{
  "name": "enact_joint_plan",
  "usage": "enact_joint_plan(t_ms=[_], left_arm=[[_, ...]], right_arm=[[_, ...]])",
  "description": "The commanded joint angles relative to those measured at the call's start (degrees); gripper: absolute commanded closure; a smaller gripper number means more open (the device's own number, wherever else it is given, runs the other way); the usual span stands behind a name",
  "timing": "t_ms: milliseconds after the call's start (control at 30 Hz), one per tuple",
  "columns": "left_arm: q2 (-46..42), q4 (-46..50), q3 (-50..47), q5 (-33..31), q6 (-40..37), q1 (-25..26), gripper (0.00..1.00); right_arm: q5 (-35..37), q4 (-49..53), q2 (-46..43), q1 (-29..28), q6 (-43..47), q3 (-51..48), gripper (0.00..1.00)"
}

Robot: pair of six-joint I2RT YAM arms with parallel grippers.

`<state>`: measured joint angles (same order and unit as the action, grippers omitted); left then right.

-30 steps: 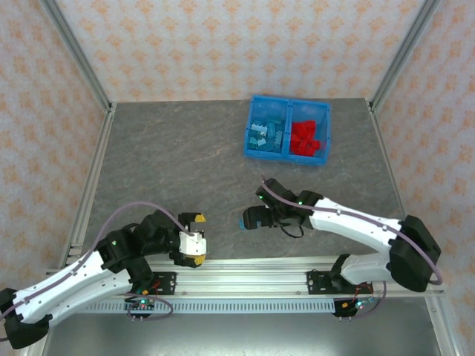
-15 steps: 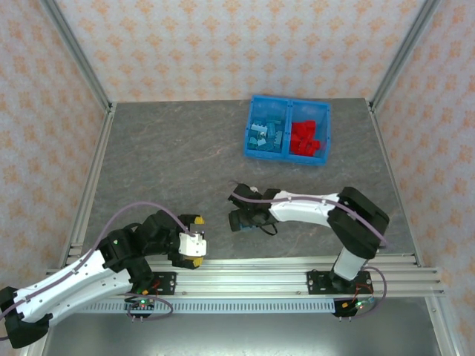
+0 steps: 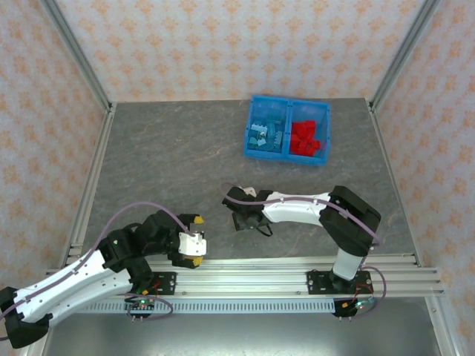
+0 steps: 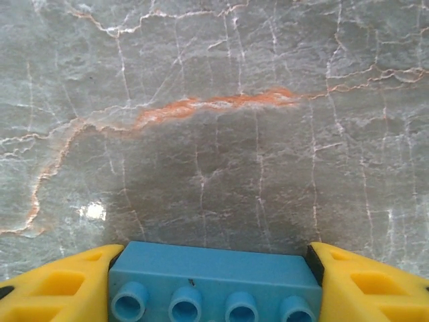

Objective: Sort the legos into containers by color

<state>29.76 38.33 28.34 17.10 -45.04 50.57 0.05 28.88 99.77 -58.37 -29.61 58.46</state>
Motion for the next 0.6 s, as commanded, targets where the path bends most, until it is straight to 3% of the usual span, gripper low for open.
enact_joint_plan(t_ms=[0,233,400,567], left_arm=[[-2.4,-2.5,0.7,-1.7,2.1,-0.4,0.00],[-9.3,-11.4,-0.6,-5.5,11.6,-0.7,0.00],[-14.5,-15.5,-2.3,-8.8,15.1,-1.1,0.00],[-17.4,-18.5,-2.8,-13.0,17.7,-1.0,0.00]], right_arm=[[3.6,0.8,-4.8,-0.5,-1.5,0.5,0.49],[12.5,0.6,-12.4,2.5,1.9,4.8,0.49],[15.5,-1.8,-11.5,10.8,7.9,11.4,0.49],[13.8,-5.1,-3.8,21.5,11.7,21.4,0.50]])
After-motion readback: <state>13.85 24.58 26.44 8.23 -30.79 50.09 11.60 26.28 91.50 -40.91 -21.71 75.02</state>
